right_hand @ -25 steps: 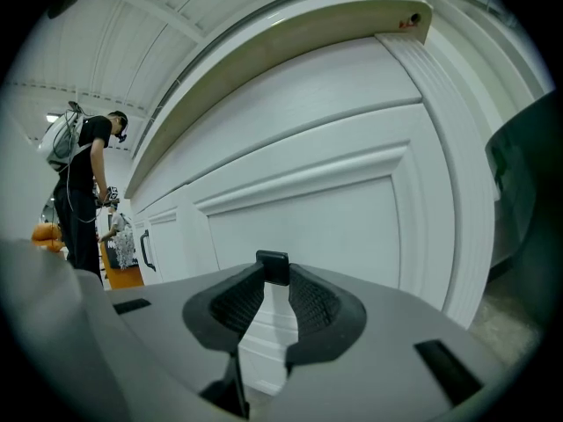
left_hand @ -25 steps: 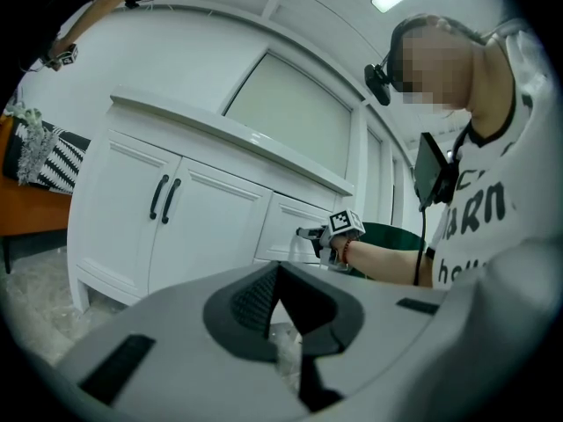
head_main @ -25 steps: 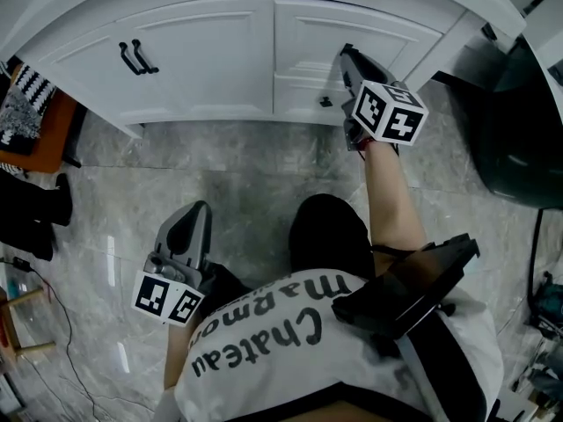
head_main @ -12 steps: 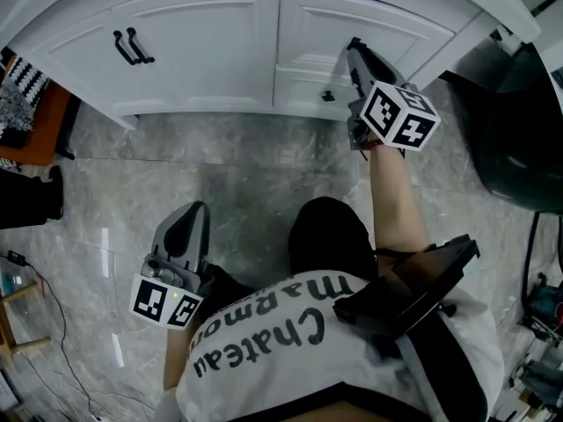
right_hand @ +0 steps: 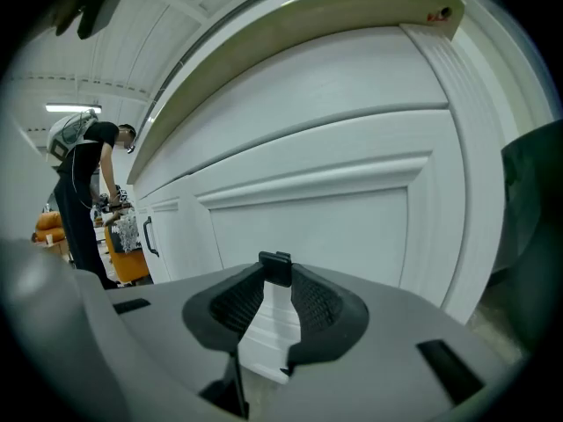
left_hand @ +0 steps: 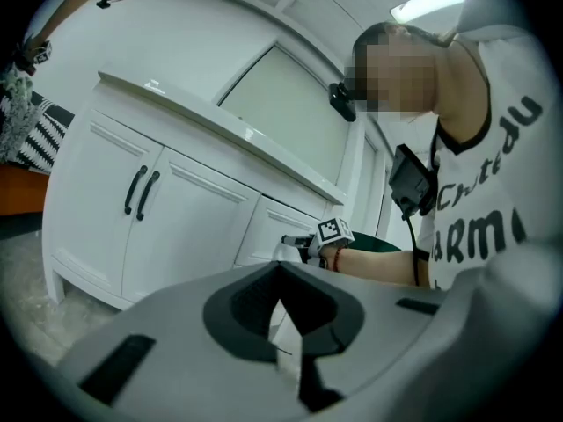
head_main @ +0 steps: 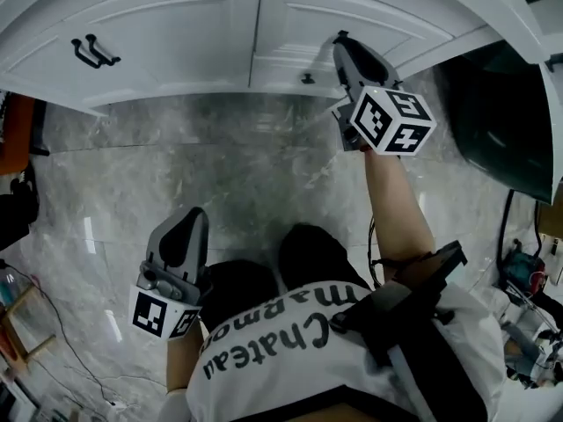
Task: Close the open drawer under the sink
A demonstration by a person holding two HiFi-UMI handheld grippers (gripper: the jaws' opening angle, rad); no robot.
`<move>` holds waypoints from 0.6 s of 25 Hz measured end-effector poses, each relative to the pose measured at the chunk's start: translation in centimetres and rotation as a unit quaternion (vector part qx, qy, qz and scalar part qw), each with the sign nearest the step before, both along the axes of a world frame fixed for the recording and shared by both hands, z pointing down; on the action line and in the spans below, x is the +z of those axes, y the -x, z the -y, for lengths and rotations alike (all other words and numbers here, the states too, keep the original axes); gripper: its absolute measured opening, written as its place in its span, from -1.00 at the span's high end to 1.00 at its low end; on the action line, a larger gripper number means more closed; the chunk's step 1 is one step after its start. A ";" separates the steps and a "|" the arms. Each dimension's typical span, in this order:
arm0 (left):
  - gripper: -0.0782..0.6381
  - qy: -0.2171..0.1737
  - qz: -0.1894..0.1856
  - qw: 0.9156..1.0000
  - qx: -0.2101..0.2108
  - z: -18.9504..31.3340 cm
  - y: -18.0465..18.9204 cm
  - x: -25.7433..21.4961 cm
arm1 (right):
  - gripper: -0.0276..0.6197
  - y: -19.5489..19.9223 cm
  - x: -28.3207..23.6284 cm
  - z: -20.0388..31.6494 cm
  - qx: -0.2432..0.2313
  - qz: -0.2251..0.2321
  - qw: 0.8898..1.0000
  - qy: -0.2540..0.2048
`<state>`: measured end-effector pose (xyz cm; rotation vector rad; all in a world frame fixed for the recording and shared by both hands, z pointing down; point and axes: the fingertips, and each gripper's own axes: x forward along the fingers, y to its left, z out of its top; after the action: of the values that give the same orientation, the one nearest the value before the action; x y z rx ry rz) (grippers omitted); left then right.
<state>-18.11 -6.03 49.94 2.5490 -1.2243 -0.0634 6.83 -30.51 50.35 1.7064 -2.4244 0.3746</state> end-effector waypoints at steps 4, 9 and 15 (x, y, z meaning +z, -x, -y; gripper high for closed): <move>0.76 0.022 0.004 1.000 0.011 -1.3 -1.6 -4.5 | 0.61 -0.4 0.0 -0.2 0.012 -0.011 0.999 0.039; 0.76 0.037 -0.008 0.999 -0.003 -1.7 -2.0 -10.3 | 0.61 -0.5 -0.1 -1.1 0.020 -0.034 0.994 0.100; 0.76 0.037 -0.014 0.999 -0.006 -1.9 -3.1 -18.1 | 0.85 0.2 -3.9 -3.7 0.006 -0.022 0.987 0.159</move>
<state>-15.02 -4.18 31.88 2.4693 -1.2078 -0.0534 6.61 -26.84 46.48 1.5718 -2.1812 0.6765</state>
